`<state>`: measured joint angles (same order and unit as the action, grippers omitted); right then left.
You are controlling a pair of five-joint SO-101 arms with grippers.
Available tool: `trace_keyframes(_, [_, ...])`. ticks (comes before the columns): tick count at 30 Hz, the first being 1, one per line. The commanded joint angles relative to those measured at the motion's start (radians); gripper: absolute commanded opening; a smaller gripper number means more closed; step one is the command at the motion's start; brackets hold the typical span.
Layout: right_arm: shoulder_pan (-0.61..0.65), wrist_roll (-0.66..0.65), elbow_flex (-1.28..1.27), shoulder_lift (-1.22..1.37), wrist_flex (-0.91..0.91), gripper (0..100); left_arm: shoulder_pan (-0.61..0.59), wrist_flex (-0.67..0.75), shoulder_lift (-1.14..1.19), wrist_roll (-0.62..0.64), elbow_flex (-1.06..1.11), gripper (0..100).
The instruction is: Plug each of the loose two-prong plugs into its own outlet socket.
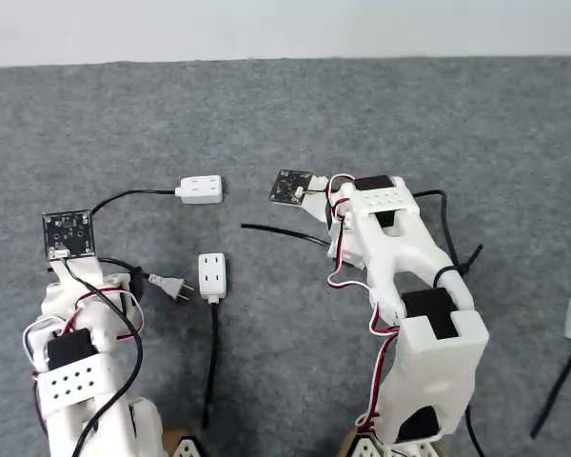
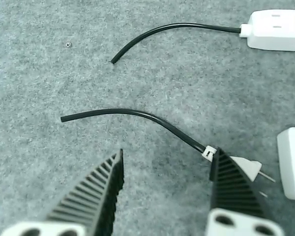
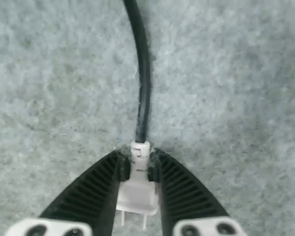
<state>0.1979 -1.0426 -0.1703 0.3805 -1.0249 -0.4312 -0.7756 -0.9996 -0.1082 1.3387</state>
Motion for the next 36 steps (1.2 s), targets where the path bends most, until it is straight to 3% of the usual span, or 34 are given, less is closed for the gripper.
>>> trace_keyframes(1, [-0.007, -0.014, 0.044, -0.001, -0.007, 11.6, 0.0, 0.029, -0.02, -0.014, -0.007, 27])
trace_keyframes(7, [-0.005, -0.015, 0.043, -0.004, -0.005, 1.2, 0.0, 0.029, -0.02, -0.014, -0.007, 27])
trace_keyframes(14, [-0.01, 0.014, 0.017, -0.01, 0.053, 0.9, 0.0, 0.029, -0.02, -0.014, -0.007, 27])
trace_keyframes(17, [0.01, 0.152, 0.038, -0.059, -0.007, 0.9, 0.002, 0.029, -0.015, -0.008, -0.012, 27])
trace_keyframes(22, [0.025, 0.499, 0.071, -0.282, -0.168, 0.9, 0.043, 0.025, -0.011, -0.006, -0.008, 26])
trace_keyframes(25, [0.053, 0.634, 0.066, -0.455, -0.262, 0.9, 0.066, 0.023, -0.009, -0.005, -0.007, 19])
trace_keyframes(30, [0.163, 0.75, -0.011, -0.736, -0.326, 0.9, 0.103, 0.023, 0.11, -0.005, -0.053, 3])
trace_keyframes(34, [0.288, 0.79, -0.14, -0.96, -0.263, 0.9, 0.112, 0.021, 0.388, -0.014, -0.183, 3])
trace_keyframes(36, [0.352, 0.806, -0.207, -1.049, -0.203, 0.9, 0.132, -0.02, 0.525, -0.084, -0.265, 4])
